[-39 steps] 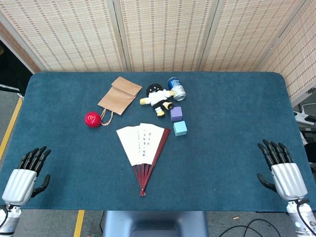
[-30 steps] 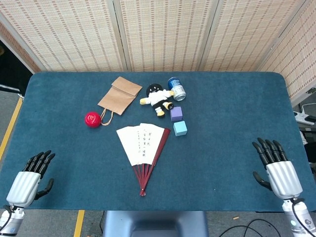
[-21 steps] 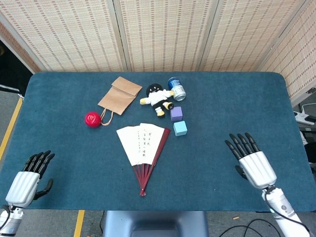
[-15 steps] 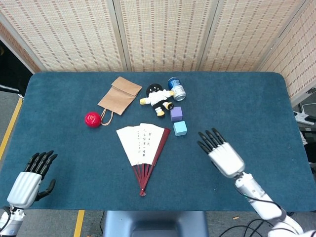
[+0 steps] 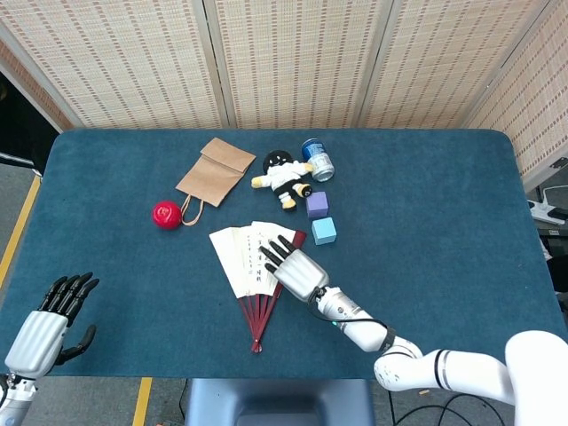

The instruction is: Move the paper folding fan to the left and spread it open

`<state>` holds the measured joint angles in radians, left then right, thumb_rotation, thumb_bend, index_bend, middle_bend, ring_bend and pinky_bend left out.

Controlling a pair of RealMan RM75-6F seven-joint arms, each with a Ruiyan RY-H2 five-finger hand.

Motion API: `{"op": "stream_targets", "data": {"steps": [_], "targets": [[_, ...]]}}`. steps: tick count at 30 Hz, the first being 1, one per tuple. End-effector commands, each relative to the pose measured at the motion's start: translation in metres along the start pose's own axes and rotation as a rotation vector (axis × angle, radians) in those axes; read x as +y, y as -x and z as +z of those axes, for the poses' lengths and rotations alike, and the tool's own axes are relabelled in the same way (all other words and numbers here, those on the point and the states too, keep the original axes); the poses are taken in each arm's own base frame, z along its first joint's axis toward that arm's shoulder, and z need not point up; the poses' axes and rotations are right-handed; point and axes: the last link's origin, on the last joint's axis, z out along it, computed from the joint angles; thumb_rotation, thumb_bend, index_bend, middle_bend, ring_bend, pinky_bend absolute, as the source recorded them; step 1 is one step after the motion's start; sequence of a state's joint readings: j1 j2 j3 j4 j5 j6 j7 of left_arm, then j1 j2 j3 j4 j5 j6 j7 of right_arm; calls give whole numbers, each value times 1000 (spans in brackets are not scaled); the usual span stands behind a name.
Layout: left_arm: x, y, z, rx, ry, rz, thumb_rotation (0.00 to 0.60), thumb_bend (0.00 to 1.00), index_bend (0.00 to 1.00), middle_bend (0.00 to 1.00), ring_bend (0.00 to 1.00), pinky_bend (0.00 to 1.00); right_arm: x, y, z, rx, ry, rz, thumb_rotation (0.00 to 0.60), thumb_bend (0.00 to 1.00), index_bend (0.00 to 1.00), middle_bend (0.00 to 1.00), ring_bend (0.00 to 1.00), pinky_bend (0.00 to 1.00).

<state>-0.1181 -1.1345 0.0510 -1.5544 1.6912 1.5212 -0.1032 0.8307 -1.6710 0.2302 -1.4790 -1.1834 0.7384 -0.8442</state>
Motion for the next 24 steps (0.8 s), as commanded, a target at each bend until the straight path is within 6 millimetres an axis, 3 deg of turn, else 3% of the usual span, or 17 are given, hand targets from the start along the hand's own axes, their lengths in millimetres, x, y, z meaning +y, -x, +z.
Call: {"op": "stream_targets", "data": {"steps": [1, 15, 24], "targets": [[-1, 1, 2, -1, -6, -1, 600, 469, 0, 0, 0, 25, -5, 16, 10, 13, 42, 6, 600, 194, 289, 0, 0, 0], [3, 9, 9, -20, 34, -2, 600, 461, 0, 0, 0, 31, -8, 60, 32, 162, 89, 187, 600, 194, 378, 0, 0, 0], [-1, 14, 12, -45, 7, 17, 600, 462, 0, 0, 0, 33, -14, 68, 40, 233, 93, 257, 600, 194, 414, 0, 0, 0]]}}
